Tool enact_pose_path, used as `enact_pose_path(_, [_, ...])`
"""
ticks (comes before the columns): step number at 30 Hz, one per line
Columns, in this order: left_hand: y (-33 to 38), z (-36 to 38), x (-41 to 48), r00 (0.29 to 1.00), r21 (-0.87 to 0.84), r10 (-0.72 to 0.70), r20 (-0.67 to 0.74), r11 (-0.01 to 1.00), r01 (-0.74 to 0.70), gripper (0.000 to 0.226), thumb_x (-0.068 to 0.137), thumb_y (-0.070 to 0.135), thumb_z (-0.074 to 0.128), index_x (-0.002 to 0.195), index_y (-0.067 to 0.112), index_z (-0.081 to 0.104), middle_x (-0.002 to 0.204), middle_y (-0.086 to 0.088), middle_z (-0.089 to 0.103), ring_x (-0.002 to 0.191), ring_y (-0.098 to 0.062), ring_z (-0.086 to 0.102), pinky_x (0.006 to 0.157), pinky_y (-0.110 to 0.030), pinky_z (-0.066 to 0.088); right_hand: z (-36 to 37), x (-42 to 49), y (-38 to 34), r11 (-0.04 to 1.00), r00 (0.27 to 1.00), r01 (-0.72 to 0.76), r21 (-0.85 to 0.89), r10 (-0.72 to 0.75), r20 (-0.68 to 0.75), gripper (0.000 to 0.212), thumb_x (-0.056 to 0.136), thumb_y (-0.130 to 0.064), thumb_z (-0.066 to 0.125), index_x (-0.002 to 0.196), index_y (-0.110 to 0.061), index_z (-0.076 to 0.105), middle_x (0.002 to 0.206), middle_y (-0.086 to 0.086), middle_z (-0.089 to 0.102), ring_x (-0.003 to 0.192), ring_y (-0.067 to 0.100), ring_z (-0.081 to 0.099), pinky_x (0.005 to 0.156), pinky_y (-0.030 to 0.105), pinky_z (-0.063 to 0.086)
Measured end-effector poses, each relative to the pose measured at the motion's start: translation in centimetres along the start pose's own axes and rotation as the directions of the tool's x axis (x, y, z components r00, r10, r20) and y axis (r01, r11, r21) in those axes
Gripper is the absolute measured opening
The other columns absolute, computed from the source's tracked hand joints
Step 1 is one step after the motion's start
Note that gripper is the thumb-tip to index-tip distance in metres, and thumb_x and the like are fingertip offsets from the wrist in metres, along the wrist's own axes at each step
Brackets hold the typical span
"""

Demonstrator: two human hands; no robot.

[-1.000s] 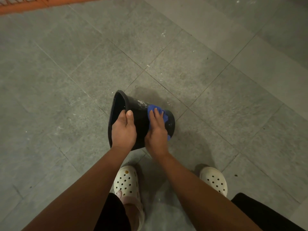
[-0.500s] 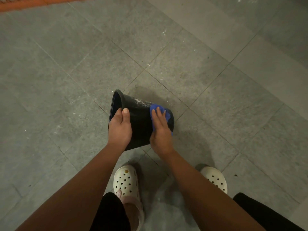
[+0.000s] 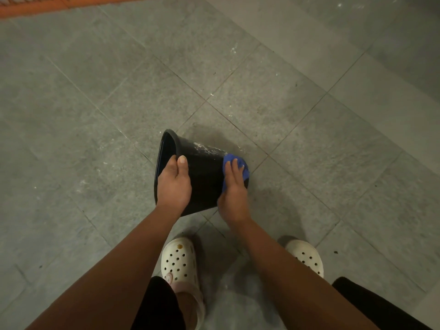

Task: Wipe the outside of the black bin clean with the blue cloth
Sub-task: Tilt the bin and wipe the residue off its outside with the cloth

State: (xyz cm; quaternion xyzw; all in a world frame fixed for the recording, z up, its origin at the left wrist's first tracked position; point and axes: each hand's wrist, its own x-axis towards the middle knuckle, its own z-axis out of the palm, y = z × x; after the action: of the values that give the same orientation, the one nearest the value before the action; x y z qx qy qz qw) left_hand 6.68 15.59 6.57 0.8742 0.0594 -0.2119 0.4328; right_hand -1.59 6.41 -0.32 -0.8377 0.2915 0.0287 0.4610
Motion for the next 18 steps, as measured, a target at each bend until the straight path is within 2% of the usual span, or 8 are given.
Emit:
enact_pose_path(2, [0.0, 0.0, 0.0, 1.000, -0.017, -0.007, -0.006, 1.000, 0.007, 0.019, 0.101, 0.041, 0.032, 0.098, 0.034, 0.050, 0.084, 0.019, 0.053, 0.080, 0.005, 0.049, 0.081, -0.026, 0.036, -0.5, 0.8, 0.7, 0.999, 0.999, 0.035, -0.033, -0.035, 0.020, 0.074, 0.084, 0.012, 0.045, 0.146, -0.010, 0.012, 0.157, 0.007, 0.004, 0.144, 0.023, -0.004, 0.111, 0.018, 0.001])
enact_pose_path(5, [-0.1, 0.0, -0.2, 1.000, -0.003, 0.003, -0.003, 1.000, -0.003, 0.019, 0.101, 0.041, 0.032, 0.096, 0.035, 0.049, 0.083, 0.018, 0.053, 0.080, 0.006, 0.050, 0.073, -0.018, 0.035, -1.5, 1.4, 1.9, 0.996, 0.995, -0.092, -0.015, 0.093, 0.036, 0.072, 0.084, 0.012, 0.041, 0.147, -0.008, 0.012, 0.157, 0.009, 0.004, 0.144, 0.024, -0.002, 0.112, 0.022, 0.001])
enact_pose_path(8, [-0.1, 0.0, -0.3, 1.000, 0.021, 0.022, 0.014, 1.000, -0.023, 0.025, 0.100, 0.042, 0.031, 0.096, 0.029, 0.052, 0.083, 0.012, 0.057, 0.079, 0.001, 0.053, 0.071, -0.020, 0.038, -1.5, 1.0, 1.5, 0.981, 0.981, -0.194, -0.020, 0.194, 0.022, 0.074, 0.082, 0.012, 0.043, 0.147, -0.006, 0.012, 0.157, 0.010, 0.005, 0.144, 0.027, 0.001, 0.115, 0.029, 0.007])
enact_pose_path(10, [-0.1, 0.1, -0.2, 1.000, 0.029, 0.029, 0.009, 0.999, -0.029, 0.026, 0.100, 0.041, 0.031, 0.097, 0.028, 0.053, 0.083, 0.012, 0.057, 0.080, 0.001, 0.054, 0.071, -0.021, 0.038, -1.0, 0.4, 0.5, 0.985, 0.985, -0.173, -0.008, 0.173, 0.008, 0.075, 0.080, 0.013, 0.045, 0.146, -0.006, 0.014, 0.156, 0.011, 0.007, 0.144, 0.028, 0.003, 0.115, 0.031, 0.011])
enact_pose_path(14, [-0.1, 0.1, -0.2, 1.000, 0.011, 0.019, 0.007, 1.000, -0.019, 0.023, 0.101, 0.041, 0.032, 0.101, 0.030, 0.052, 0.087, 0.015, 0.057, 0.085, 0.001, 0.054, 0.081, -0.026, 0.040, -0.6, 1.0, -0.4, 0.997, 0.999, -0.038, -0.071, 0.038, -0.002, 0.073, 0.082, 0.010, 0.047, 0.146, -0.009, 0.019, 0.156, 0.010, 0.012, 0.144, 0.026, 0.003, 0.112, 0.028, 0.015])
enact_pose_path(16, [-0.2, 0.2, -0.3, 1.000, -0.016, 0.000, 0.002, 1.000, 0.000, 0.026, 0.101, 0.041, 0.032, 0.109, 0.029, 0.053, 0.093, 0.017, 0.056, 0.093, -0.004, 0.054, 0.089, -0.031, 0.040, -1.2, 2.0, 0.1, 0.993, 0.997, -0.065, -0.101, 0.070, 0.045, 0.074, 0.081, 0.010, 0.048, 0.146, -0.010, 0.017, 0.156, 0.010, 0.011, 0.144, 0.029, 0.002, 0.115, 0.034, 0.015])
enact_pose_path(18, [-0.3, 0.1, -0.3, 1.000, -0.027, -0.002, -0.018, 1.000, 0.002, 0.027, 0.101, 0.040, 0.032, 0.111, 0.027, 0.054, 0.095, 0.014, 0.057, 0.096, -0.007, 0.053, 0.092, -0.033, 0.039, -1.8, 2.6, 0.6, 0.986, 0.985, -0.142, -0.088, 0.149, 0.083, 0.074, 0.082, 0.010, 0.047, 0.146, -0.012, 0.017, 0.156, 0.009, 0.010, 0.144, 0.031, 0.002, 0.117, 0.039, 0.018])
